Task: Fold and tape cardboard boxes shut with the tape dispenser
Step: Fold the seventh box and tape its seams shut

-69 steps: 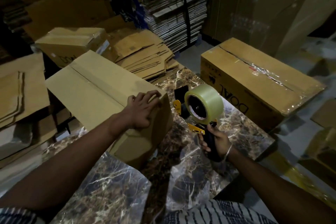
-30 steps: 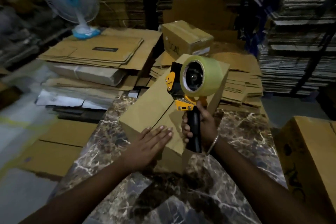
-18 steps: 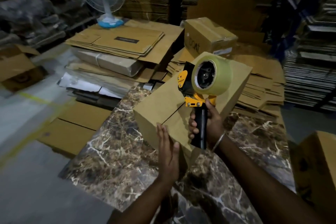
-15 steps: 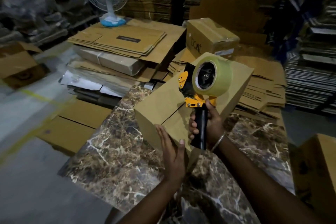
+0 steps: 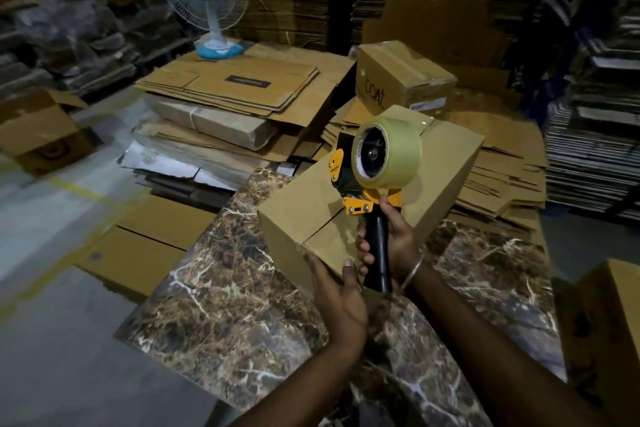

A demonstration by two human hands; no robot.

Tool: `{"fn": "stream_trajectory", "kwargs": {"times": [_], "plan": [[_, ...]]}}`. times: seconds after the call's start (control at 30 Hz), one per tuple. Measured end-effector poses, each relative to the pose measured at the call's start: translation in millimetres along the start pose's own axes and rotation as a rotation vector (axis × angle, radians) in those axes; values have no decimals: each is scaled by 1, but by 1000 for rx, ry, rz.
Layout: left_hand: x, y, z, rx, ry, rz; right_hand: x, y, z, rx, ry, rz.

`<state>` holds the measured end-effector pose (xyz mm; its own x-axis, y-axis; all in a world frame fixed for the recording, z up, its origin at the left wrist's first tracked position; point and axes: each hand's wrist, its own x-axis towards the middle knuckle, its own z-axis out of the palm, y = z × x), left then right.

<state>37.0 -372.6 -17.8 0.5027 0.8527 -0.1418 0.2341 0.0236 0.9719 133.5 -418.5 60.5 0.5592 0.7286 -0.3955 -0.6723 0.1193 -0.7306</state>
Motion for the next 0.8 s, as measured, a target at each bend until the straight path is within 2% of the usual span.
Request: {"fn": "stream_trajectory", "kwargs": {"times": [0.2, 0.5, 0.7, 0.8], "plan": [[30, 5, -26, -38, -93, 24, -4, -2, 10, -63, 47, 78], [62, 14, -65, -241, -266, -28, -9, 13, 23, -67, 85, 51], [74, 8, -74, -268, -331, -39, -8, 23, 33, -57, 121, 43], [70, 6, -78, -242, -352, 8, -9, 26, 39, -62, 159, -14]]}}
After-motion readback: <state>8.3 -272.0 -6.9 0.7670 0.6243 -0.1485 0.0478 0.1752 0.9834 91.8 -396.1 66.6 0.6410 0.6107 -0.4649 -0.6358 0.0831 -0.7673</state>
